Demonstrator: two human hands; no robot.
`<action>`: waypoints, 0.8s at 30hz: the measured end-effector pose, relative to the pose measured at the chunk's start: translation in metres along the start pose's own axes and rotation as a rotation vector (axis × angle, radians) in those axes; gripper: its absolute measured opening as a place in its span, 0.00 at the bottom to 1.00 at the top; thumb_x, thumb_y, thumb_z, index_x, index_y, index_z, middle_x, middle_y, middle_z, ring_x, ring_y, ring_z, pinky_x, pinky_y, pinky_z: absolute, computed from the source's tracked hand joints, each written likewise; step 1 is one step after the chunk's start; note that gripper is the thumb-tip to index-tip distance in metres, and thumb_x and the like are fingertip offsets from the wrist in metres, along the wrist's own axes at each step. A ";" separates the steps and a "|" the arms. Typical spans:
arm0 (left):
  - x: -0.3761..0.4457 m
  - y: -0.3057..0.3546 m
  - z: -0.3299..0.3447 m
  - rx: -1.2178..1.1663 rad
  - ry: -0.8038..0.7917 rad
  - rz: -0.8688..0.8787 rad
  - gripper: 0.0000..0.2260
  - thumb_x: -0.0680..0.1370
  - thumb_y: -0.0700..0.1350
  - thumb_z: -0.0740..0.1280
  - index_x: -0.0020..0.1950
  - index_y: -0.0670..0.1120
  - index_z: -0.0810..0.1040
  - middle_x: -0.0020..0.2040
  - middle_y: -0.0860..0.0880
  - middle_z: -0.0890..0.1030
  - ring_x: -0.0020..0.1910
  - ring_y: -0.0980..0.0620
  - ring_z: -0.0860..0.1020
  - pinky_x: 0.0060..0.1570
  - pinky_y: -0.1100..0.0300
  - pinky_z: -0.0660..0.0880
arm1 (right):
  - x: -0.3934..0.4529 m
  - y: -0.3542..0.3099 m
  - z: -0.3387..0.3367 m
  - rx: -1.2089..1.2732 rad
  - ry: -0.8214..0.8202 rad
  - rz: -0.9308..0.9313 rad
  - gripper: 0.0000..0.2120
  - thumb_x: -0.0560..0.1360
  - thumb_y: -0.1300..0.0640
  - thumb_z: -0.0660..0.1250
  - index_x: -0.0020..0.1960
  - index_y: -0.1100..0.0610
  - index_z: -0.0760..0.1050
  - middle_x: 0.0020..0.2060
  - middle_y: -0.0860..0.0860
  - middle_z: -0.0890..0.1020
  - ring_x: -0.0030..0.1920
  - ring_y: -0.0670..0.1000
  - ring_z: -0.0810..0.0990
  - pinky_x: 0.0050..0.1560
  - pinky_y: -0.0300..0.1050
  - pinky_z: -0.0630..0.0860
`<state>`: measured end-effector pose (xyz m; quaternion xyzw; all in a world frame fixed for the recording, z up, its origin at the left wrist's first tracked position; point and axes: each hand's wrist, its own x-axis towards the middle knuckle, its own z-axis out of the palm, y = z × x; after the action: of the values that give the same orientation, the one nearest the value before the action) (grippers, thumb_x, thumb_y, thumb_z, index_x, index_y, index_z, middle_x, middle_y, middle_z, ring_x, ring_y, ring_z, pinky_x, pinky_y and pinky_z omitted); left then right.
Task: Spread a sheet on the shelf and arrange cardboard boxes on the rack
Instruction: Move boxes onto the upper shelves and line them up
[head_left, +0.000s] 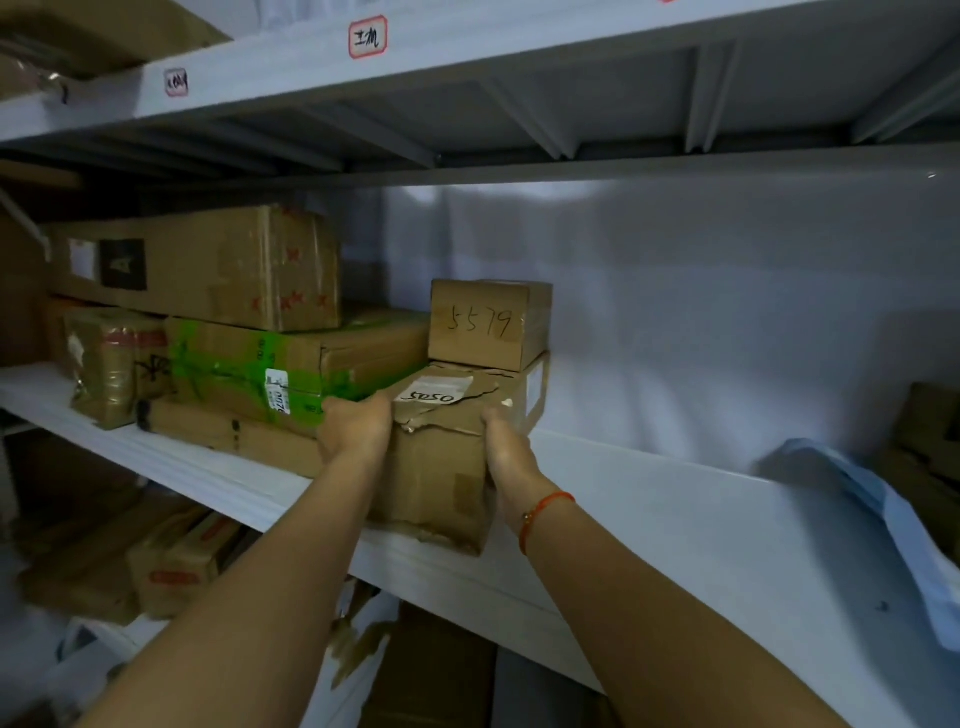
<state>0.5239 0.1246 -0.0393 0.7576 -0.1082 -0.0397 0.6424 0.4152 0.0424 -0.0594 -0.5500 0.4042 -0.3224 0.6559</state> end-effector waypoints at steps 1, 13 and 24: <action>-0.003 0.001 -0.001 0.001 0.004 0.006 0.20 0.75 0.52 0.65 0.60 0.40 0.77 0.57 0.39 0.79 0.55 0.37 0.76 0.51 0.51 0.72 | 0.005 0.005 0.001 0.036 0.008 -0.003 0.43 0.60 0.31 0.58 0.71 0.51 0.68 0.64 0.54 0.76 0.63 0.59 0.75 0.65 0.57 0.72; -0.088 0.032 -0.037 -0.326 0.210 0.046 0.14 0.76 0.50 0.60 0.38 0.44 0.78 0.41 0.44 0.80 0.45 0.40 0.77 0.50 0.49 0.76 | -0.106 -0.033 -0.041 0.053 0.067 -0.263 0.16 0.73 0.40 0.62 0.53 0.50 0.71 0.47 0.51 0.79 0.49 0.55 0.78 0.57 0.56 0.77; -0.179 0.042 -0.103 -0.640 0.449 0.069 0.14 0.75 0.51 0.56 0.39 0.46 0.77 0.38 0.49 0.77 0.47 0.43 0.77 0.46 0.52 0.75 | -0.210 -0.065 -0.061 -0.112 -0.078 -0.551 0.13 0.75 0.42 0.63 0.55 0.48 0.73 0.45 0.45 0.78 0.44 0.47 0.76 0.46 0.46 0.76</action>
<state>0.3654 0.2561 0.0054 0.5049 0.0272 0.1169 0.8548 0.2647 0.1841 0.0374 -0.6864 0.2310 -0.4445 0.5272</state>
